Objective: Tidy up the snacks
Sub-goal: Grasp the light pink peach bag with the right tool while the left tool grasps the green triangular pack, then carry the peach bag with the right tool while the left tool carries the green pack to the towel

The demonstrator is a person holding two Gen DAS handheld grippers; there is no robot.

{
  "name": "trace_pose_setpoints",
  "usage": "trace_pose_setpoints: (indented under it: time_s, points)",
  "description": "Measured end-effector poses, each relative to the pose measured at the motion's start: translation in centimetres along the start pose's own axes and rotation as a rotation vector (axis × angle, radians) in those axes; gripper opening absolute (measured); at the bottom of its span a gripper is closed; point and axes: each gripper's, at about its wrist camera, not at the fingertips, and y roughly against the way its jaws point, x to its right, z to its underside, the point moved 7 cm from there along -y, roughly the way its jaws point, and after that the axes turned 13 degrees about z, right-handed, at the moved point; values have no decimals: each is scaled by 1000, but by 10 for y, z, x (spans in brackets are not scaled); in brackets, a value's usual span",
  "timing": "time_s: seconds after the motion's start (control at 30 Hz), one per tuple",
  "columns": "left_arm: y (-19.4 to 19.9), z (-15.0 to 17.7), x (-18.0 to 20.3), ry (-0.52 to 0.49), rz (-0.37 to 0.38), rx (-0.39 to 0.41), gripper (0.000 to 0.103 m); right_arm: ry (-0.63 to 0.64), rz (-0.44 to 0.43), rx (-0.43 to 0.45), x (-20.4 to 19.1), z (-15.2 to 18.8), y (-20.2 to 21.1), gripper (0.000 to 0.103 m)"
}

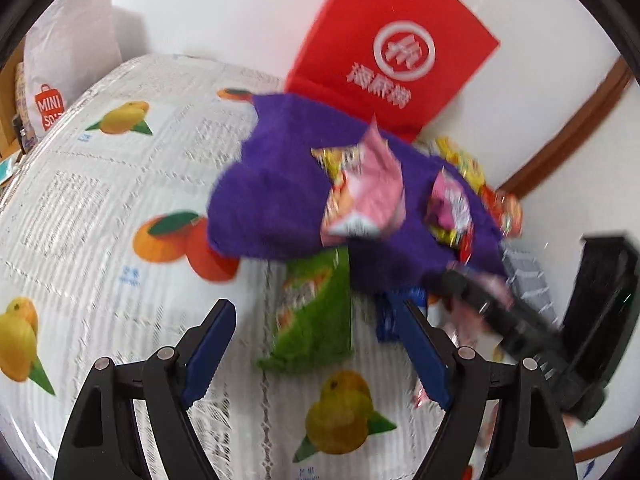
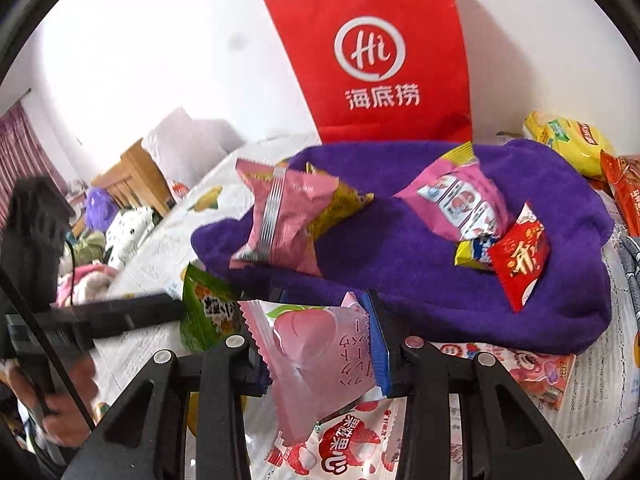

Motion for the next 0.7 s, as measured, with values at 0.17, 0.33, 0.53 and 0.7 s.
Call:
trace_pose_setpoints:
  time_s: [0.17,0.33,0.53,0.7]
  points:
    - [-16,13,-5,1,-58,-5,81,-41,-17,14,8,-4,3,38]
    - [-27,16,-4,-44,-121,11,80,-64,-13,-1,13,-3,-2,38]
    - [-35,18,-2,-123,-234,13,46,-78,-23,10,14,-3,1,38]
    - [-27,20,-4,-74,-147,7,45,-50,-39,12,7,-2,2,38]
